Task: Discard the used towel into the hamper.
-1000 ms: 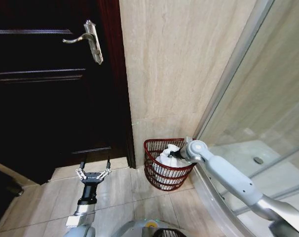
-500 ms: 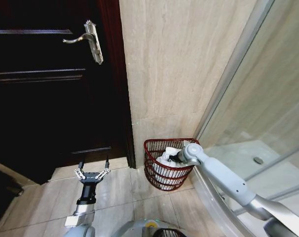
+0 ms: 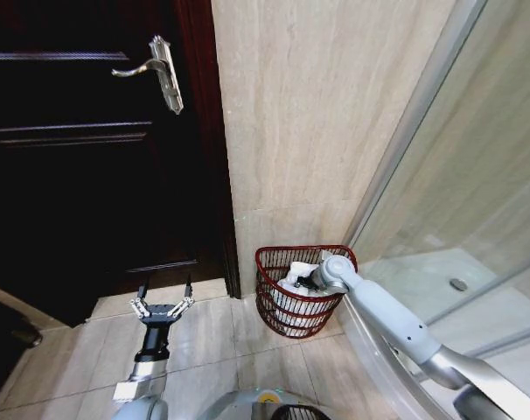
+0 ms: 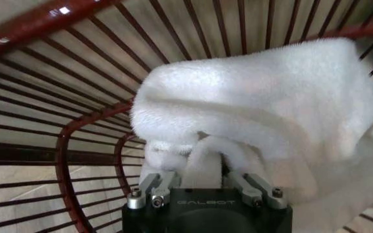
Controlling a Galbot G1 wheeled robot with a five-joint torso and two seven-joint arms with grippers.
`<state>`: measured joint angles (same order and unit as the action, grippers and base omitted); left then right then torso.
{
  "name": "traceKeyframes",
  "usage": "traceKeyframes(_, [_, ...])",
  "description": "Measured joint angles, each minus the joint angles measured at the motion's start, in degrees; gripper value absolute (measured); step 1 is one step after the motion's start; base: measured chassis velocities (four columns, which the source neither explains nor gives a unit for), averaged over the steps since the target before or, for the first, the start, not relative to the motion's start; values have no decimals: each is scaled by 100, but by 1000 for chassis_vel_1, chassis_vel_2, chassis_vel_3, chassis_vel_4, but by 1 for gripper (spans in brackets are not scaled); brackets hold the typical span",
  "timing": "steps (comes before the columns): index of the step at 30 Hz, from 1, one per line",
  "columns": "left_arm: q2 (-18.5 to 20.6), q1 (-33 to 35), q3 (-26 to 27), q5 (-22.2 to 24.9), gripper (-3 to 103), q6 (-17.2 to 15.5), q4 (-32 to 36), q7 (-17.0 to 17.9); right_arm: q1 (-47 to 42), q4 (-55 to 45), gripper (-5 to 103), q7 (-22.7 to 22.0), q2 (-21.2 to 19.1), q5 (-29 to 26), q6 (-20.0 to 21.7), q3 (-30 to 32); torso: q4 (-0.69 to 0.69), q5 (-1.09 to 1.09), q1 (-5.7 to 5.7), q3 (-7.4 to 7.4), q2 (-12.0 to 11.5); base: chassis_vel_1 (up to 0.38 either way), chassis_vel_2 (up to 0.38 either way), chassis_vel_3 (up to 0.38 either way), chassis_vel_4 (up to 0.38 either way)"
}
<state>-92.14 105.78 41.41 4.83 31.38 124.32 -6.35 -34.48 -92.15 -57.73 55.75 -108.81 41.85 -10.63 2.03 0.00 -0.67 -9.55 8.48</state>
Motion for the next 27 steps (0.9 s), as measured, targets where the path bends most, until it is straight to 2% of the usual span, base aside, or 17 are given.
traceKeyframes(2, [0, -20, 5, 17, 100, -55, 7, -36, -161, -395, 41, 18, -150, 197, -3, 136, -1, 1, 0, 0, 0, 0, 0, 0, 0])
traceKeyframes(4, [0, -29, 5, 26, 100, -74, 7, -58, -259, -590, 41, 54, -222, 281, -5, 237, 0, -2, 0, 0, 0, 0, 0, 0, 0])
traceKeyframes(5, [0, -47, 0, 32, 100, -94, 7, -86, -448, -910, 52, 171, -328, 594, -41, 360, -3, 0, 0, 0, 0, 0, 0, 0, 0])
traceKeyframes(6, [0, -57, -8, 34, 100, -108, 7, -99, -562, -1120, 57, 257, -406, 817, -72, 456, -2, 3, 0, 0, 0, 0, 0, 0, 0])
traceKeyframes(8, [0, -74, -20, 34, 100, -120, 7, -107, -653, -1284, 57, 306, -463, 964, -86, 552, -2, 1, 0, 0, 0, 0, 0, 0, 0])
traceKeyframes(9, [0, -91, -34, 34, 100, -129, 4, -115, -770, -1488, 63, 350, -530, 1098, -106, 670, -3, -4, 0, 0, 1, 0, 0, 0, 0])
traceKeyframes(10, [0, -91, -34, 34, 100, -129, 4, -115, -770, -1488, 63, 350, -530, 1098, -106, 670, -3, -4, 0, 0, 1, 0, 0, 0, 0])
traceKeyframes(13, [0, -127, -56, 38, 100, -146, -6, -127, -1058, -1887, 79, 423, -705, 1345, -149, 971, 0, 0, 0, 0, 1, 0, 0, 0, 0])
traceKeyframes(15, [0, -129, -57, 39, 100, -147, -7, -128, -1075, -1909, 79, 429, -718, 1358, -150, 989, 0, -1, 0, 0, 0, 0, 0, 0, 0])
traceKeyframes(17, [0, -163, -63, 57, 100, -150, -31, -132, -1328, -2211, 94, 525, -892, 1549, -197, 1262, -2, 4, 0, 0, 0, 0, 0, 0, 0])
traceKeyframes(19, [0, -177, -64, 76, 100, -160, -40, -133, -1441, -2351, 98, 572, -957, 1646, -235, 1432, -1, -1, 0, 0, 1, 0, 0, 0, 0])
traceKeyframes(21, [0, -212, -63, 102, 100, -215, -64, -132, -1705, -2611, 100, 876, -1033, 2184, -449, 1743, 1, 2, 0, 0, 1, 0, 0, 0, 0])
traceKeyframes(22, [0, -212, -63, 102, 100, -215, -64, -132, -1705, -2611, 100, 876, -1033, 2184, -449, 1743, 1, 2, 0, 0, 1, 0, 0, 0, 0])
traceKeyframes(23, [0, -228, -63, 103, 100, -231, -87, -130, -1855, -2681, 100, 1224, -1046, 2645, -634, 1874, -1, -1, 0, 0, 1, 0, 0, 0, 0])
traceKeyframes(25, [1, -263, -66, 130, 100, -273, -143, -130, -2224, -2735, 100, 2060, -1031, 4117, -1234, 2029, -1, 3, 0, 0, 1, 0, 0, 0, 0])
traceKeyframes(26, [1, -263, -66, 130, 100, -273, -143, -130, -2224, -2735, 100, 2060, -1031, 4117, -1234, 2029, -1, 3, 0, 0, 1, 0, 0, 0, 0])
traceKeyframes(27, [0, -289, -75, 163, 100, -298, -185, -132, -2394, -2736, 100, 2421, -1000, 4910, -1582, 2087, -1, 1, 0, 0, 1, 0, 0, 0, 0])
